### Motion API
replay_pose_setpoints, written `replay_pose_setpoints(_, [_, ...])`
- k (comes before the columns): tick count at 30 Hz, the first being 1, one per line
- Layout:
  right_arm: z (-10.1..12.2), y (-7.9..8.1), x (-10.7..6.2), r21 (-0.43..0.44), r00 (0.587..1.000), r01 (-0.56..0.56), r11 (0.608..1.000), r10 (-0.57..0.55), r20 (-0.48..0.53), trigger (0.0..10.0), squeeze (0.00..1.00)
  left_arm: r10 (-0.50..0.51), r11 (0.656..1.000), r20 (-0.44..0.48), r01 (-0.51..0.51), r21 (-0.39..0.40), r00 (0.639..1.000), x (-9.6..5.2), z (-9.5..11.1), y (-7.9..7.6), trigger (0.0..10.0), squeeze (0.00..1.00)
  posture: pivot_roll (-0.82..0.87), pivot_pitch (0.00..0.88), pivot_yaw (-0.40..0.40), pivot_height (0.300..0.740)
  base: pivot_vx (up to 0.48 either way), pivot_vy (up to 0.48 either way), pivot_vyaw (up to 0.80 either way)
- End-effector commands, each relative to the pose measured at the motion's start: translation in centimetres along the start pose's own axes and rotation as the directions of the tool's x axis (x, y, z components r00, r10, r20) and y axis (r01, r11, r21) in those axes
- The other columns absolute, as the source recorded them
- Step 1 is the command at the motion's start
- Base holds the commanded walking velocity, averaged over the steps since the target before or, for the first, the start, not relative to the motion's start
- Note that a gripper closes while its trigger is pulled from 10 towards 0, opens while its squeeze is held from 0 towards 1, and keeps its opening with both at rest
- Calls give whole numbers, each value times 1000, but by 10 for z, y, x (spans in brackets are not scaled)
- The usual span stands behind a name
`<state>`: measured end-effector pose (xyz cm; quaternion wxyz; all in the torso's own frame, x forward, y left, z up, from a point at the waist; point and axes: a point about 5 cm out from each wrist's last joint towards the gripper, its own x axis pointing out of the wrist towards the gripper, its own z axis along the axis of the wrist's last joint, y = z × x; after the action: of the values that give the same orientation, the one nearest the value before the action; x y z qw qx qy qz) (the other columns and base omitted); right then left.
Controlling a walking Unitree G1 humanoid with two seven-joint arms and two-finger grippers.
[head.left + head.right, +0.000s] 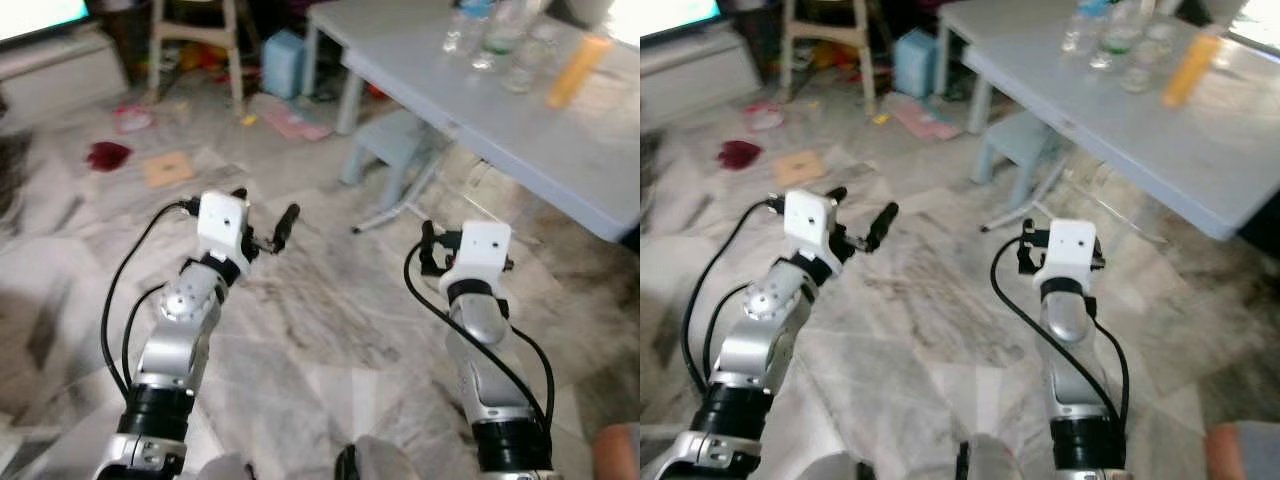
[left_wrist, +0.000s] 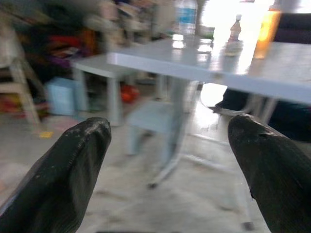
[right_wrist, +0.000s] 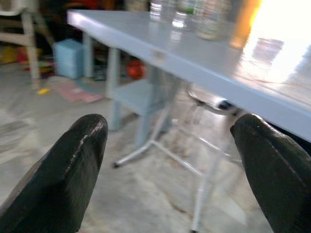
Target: Restocking fridge
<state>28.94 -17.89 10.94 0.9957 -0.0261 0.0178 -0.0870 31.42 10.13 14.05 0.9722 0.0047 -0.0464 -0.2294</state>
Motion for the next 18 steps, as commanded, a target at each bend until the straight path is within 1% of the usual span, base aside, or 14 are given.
replay_pose_setpoints(1, [11,10,0,44,997,-58,997,56,44,10000,0,10,999,-37,-9,36,999,-5,-5,7,10000,0,-2,70,-49,740,480,0,0])
replay_pose_setpoints(2, [12,11,-1,25,996,-72,997,71,56,10000,0,-6,998,-25,8,65,1000,-5,-6,5,10000,0,-4,69,-49,740,480,0,0])
replay_pose_setpoints(3, [12,13,-2,27,995,-87,996,85,58,10000,0,-11,998,-15,12,69,1000,-5,-6,4,10000,0,-7,69,-47,740,480,0,0])
replay_pose_setpoints(10, [9,11,-1,12,997,-70,998,69,34,10000,0,-1,999,-13,1,40,1000,-2,-5,2,10000,0,-11,71,-43,740,480,0,0])
replay_pose_setpoints(12, [8,10,-1,2,997,-69,998,68,32,10000,0,-15,999,-8,15,31,1000,-1,-4,1,10000,0,-11,71,-43,740,480,0,0])
replay_pose_setpoints(15, [11,14,1,-42,996,-67,997,69,55,10000,0,-54,999,13,54,6,998,0,-2,-6,10000,0,-13,70,-42,740,480,0,0])
replay_pose_setpoints(17, [12,16,2,-39,994,-85,996,88,61,10000,0,-63,998,12,63,5,998,0,-2,-7,10000,0,-12,70,-42,740,480,0,0])
replay_pose_setpoints(18, [13,19,2,-21,992,-100,995,101,70,10000,0,-69,998,13,69,2,998,-1,-2,-9,10000,0,-12,70,-42,740,480,0,0])
